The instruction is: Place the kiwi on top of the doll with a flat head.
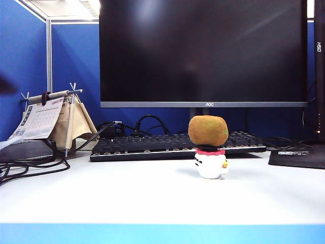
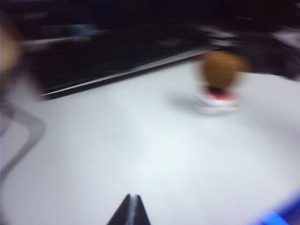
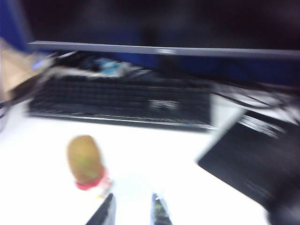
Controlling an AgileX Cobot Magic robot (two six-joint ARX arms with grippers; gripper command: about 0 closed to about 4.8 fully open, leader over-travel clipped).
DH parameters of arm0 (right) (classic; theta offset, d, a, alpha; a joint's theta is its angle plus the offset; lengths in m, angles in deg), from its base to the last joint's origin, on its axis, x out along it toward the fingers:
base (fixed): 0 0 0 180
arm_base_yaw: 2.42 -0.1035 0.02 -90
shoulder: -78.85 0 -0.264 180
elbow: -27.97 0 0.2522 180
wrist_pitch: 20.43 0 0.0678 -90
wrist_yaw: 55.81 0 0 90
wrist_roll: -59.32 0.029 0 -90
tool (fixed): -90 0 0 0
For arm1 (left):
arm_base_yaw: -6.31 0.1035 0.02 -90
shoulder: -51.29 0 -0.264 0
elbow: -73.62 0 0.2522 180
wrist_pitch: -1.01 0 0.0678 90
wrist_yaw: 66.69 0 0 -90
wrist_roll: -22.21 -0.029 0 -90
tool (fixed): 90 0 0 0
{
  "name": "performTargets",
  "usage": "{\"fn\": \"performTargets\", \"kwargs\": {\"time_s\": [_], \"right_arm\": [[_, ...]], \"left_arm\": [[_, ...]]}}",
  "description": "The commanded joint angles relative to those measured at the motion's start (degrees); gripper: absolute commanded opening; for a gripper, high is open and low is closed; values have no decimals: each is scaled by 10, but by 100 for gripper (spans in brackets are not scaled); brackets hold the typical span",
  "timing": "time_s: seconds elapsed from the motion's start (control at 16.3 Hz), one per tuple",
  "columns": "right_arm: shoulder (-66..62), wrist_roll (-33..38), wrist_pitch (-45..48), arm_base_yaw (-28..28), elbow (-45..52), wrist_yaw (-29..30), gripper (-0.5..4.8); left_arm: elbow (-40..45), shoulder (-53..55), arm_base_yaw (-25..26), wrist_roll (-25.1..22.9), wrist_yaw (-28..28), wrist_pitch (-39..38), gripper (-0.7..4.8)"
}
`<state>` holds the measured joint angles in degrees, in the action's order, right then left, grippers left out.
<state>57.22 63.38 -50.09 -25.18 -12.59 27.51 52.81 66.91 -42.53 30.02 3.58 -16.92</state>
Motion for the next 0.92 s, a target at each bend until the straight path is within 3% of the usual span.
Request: {"fn": "performTargets", "kwargs": {"time_s": [0.06,0.18,0.37,0.55,0.67,0.92], "right_arm": [[144,6,12,0,90,-43,103],[213,7,14,-1,144,-54,103],[194,25,0,-2,172,-52,103],[195,53,1,-3,210,-48,96],[196,57,-2,-3,242,-17,-4],[190,58,-2,-3,245,5,-6]], "left_arm": [[19,-9,0,8,-93,1,-4],[28,-8,0,24,-94,-10,-4],[47,-8,-1,64,-70,-25,-4],[65,-7,-1,66,17,-50,-4],[65,-6,-1,66,32,-49,-4],[65,-7,-1,66,33,-49,-4]]}}
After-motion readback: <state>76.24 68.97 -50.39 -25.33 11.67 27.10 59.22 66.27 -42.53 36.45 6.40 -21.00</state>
